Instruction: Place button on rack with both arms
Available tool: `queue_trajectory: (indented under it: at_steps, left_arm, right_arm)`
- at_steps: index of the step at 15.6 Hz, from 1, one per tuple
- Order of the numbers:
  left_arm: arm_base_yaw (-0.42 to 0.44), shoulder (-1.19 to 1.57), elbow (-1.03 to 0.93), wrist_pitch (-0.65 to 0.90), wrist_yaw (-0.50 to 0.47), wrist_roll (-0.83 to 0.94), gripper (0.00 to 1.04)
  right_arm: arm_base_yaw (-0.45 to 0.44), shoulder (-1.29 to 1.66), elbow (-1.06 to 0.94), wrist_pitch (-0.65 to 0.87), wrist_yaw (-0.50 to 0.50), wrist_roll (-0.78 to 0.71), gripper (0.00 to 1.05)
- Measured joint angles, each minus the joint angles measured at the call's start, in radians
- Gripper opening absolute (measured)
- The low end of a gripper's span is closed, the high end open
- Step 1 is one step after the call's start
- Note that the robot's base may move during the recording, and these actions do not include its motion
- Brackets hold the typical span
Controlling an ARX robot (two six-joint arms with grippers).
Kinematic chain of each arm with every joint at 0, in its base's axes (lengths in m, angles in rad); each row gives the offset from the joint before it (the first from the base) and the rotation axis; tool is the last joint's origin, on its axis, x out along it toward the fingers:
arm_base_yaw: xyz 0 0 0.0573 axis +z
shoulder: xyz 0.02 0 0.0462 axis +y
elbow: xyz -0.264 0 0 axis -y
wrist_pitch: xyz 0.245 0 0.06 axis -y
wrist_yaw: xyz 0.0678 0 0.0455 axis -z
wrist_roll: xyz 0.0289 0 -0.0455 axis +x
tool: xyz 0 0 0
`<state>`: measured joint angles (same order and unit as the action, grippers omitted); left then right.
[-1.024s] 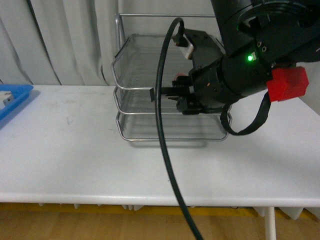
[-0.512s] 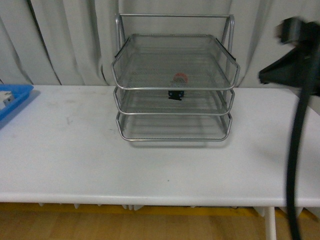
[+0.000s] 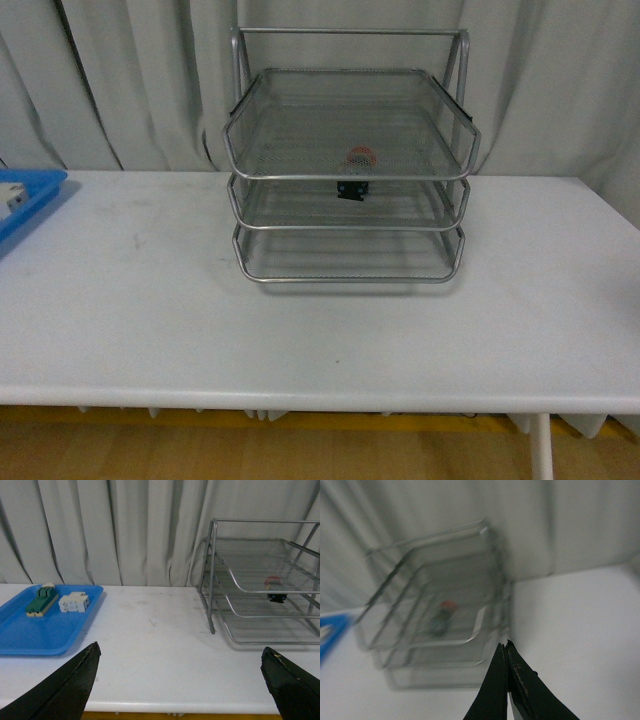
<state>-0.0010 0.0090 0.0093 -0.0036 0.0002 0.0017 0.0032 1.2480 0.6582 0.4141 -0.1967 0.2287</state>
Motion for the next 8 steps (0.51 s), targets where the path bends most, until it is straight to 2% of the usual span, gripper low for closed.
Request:
queue_trajectory:
  at_steps: [2, 3, 6, 8]
  left_arm:
    - [0.0, 0.0, 0.0, 0.001, 0.0, 0.0, 0.98]
    - [0.0, 0.0, 0.0, 0.0, 0.0, 0.0, 0.98]
    - [0.0, 0.0, 0.0, 0.0, 0.0, 0.0, 0.98]
    - [0.0, 0.0, 0.0, 0.0, 0.0, 0.0, 0.98]
  right_arm:
    - [-0.008, -0.035, -0.047, 0.074, 0.071, -0.034, 0.02]
    - [-0.011, -0.102, -0.126, 0.151, 0.155, -0.099, 0.02]
    - [-0.009, -0.445, -0.338, 0.026, 0.19, -0.205, 0.02]
    - [-0.009, -0.562, -0.411, 0.037, 0.193, -0.217, 0.02]
